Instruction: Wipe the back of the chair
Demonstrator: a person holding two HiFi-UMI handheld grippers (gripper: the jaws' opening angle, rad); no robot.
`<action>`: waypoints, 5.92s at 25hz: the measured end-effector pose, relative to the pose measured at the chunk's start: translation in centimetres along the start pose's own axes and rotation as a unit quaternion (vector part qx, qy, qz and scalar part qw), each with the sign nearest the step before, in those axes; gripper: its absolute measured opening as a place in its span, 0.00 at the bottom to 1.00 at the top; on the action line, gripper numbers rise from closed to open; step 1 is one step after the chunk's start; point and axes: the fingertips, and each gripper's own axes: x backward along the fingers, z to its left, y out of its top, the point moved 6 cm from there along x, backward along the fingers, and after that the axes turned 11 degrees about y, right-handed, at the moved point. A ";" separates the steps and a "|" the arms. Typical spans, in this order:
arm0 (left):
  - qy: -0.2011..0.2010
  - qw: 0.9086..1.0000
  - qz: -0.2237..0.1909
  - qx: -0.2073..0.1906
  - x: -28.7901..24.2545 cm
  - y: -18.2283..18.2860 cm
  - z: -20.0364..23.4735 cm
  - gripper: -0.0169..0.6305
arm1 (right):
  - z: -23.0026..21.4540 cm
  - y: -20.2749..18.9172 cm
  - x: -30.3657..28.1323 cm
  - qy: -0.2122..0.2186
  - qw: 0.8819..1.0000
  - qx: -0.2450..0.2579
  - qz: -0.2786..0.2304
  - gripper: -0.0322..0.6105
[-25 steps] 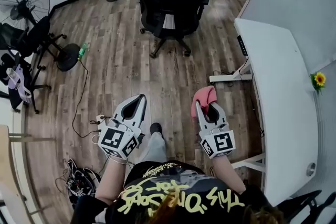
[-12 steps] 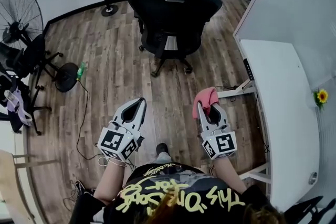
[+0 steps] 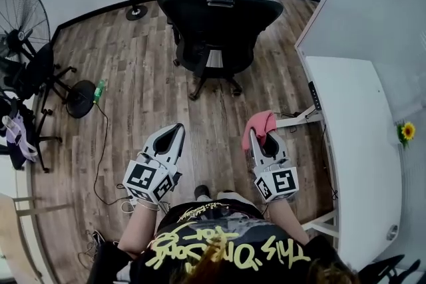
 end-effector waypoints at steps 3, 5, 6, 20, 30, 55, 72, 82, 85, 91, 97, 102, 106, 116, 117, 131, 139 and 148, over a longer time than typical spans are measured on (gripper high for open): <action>0.002 1.000 -0.009 0.004 -0.4 0.7 -0.6 0.02 | -0.9 0.6 0.1 0.009 1.000 0.007 0.002 0.15; 0.003 1.000 -0.014 0.002 -0.7 1.2 -0.9 0.02 | -1.4 1.0 0.0 0.012 1.000 0.011 0.002 0.15; 0.003 1.000 -0.014 0.000 -1.0 1.3 -1.0 0.02 | -1.6 1.2 0.0 0.012 1.000 0.013 0.000 0.15; -0.003 1.000 -0.002 -0.001 -1.8 0.9 0.2 0.02 | -1.6 0.7 -1.3 0.006 1.000 0.008 0.006 0.15; -0.029 0.999 0.034 -0.001 -3.3 -0.8 1.1 0.02 | -2.2 -0.8 -1.6 -0.026 0.999 -0.029 0.003 0.15; 0.012 0.999 0.015 -0.027 -27.5 3.5 1.7 0.02 | -20.2 -0.8 -18.2 0.105 0.994 -0.004 0.004 0.15; 0.025 0.998 0.055 -0.004 -30.1 -0.2 6.2 0.02 | -23.3 -5.5 -23.7 0.094 0.993 -0.035 0.065 0.15; 0.007 0.997 0.073 0.004 -27.5 -3.8 12.9 0.02 | -23.8 -10.7 -28.1 -0.002 0.992 -0.089 0.091 0.15; -0.001 0.997 0.081 0.006 -26.8 -5.4 14.4 0.02 | -24.2 -12.2 -29.5 -0.022 0.991 -0.092 0.092 0.15; -0.023 0.996 0.090 0.010 -25.8 -8.0 16.3 0.02 | -25.4 -16.5 -31.2 -0.059 0.983 -0.139 0.104 0.15; -0.047 0.993 0.104 0.016 -25.1 -10.2 17.7 0.02 | -28.5 -18.7 -33.6 -0.082 0.984 -0.092 0.127 0.15; -0.035 0.993 0.111 0.020 -24.4 -10.5 18.8 0.02 | -31.8 -20.1 -37.6 -0.082 0.983 -0.030 0.161 0.15; -0.018 0.993 0.109 0.032 -23.9 -10.6 19.0 0.02 | -34.5 -21.8 -40.0 -0.088 0.976 -0.011 0.200 0.15; -0.014 0.991 0.123 0.041 -23.5 -11.7 18.6 0.02 | -38.8 -23.5 -42.3 -0.149 0.961 -0.023 0.231 0.15; -0.012 0.992 0.119 0.042 -23.7 -11.7 18.6 0.02 | -38.8 -23.5 -42.5 -0.148 0.961 -0.018 0.234 0.15; -0.012 0.993 0.111 0.038 -23.8 -10.8 18.7 0.02 | -35.6 -22.4 -44.9 -0.129 0.962 -0.018 0.238 0.15; -0.018 0.993 0.114 0.037 -23.4 -10.7 18.9 0.02 | -30.9 -20.9 -47.7 -0.028 0.957 0.094 0.271 0.15; -0.018 0.992 0.115 0.039 -23.4 -10.6 18.7 0.02 | -25.9 -19.9 -52.6 0.011 0.953 0.108 0.284 0.15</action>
